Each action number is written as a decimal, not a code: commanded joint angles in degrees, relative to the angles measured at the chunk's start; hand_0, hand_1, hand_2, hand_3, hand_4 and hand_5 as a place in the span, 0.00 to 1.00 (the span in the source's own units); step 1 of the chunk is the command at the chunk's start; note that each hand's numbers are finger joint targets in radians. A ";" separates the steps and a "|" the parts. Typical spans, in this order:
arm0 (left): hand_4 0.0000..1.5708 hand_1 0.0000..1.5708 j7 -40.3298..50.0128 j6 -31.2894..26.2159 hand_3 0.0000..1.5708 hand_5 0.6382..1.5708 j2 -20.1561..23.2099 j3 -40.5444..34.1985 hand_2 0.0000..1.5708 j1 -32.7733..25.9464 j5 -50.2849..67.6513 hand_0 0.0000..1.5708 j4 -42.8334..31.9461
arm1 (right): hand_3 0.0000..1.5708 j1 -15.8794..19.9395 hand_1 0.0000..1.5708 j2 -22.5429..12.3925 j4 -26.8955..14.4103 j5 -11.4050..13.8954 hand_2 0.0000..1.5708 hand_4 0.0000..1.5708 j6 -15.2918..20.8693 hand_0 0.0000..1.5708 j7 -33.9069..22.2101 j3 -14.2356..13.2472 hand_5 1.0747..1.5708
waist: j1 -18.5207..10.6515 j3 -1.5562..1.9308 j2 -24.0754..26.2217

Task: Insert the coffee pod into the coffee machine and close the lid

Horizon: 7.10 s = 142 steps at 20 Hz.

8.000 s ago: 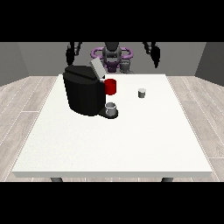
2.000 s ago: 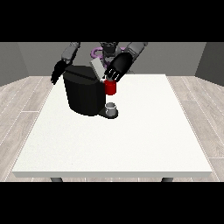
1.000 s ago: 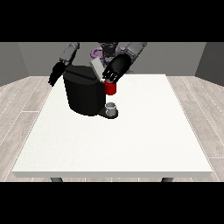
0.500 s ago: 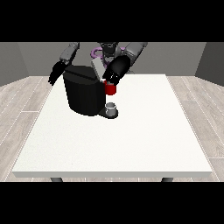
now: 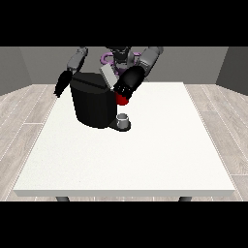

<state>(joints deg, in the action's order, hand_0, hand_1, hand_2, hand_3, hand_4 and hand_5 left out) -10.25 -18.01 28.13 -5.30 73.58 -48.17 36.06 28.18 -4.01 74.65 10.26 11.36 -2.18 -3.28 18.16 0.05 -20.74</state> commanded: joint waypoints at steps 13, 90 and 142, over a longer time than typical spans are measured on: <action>0.00 0.78 -3.76 7.19 0.56 1.00 0.05 -0.41 0.75 -0.03 -2.03 0.78 0.64 | 0.00 -0.18 0.00 -1.32 -0.34 0.35 0.00 0.00 -0.85 0.00 2.01 -0.05 1.00 | 1.30 -0.04 -2.31; 0.19 0.00 0.90 3.94 0.00 1.00 -28.13 -3.97 0.00 -54.27 37.88 0.00 33.14 | 0.00 2.00 0.00 -6.72 -9.67 -14.15 0.00 0.11 -12.37 0.00 -4.92 -9.13 1.00 | -28.75 -0.04 24.95; 0.27 0.00 3.47 2.44 0.00 1.00 -24.55 1.53 0.00 -53.15 41.38 0.00 44.47 | 0.00 28.79 0.00 -7.81 -10.40 -0.61 0.00 0.06 -7.90 0.00 -12.03 1.35 1.00 | -40.86 -0.03 9.82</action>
<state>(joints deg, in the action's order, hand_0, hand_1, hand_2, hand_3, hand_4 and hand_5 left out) -6.67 -14.92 4.24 -4.86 18.88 -6.93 80.37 50.32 -16.79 62.10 10.66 4.03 -20.43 -4.67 -16.88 1.49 -9.37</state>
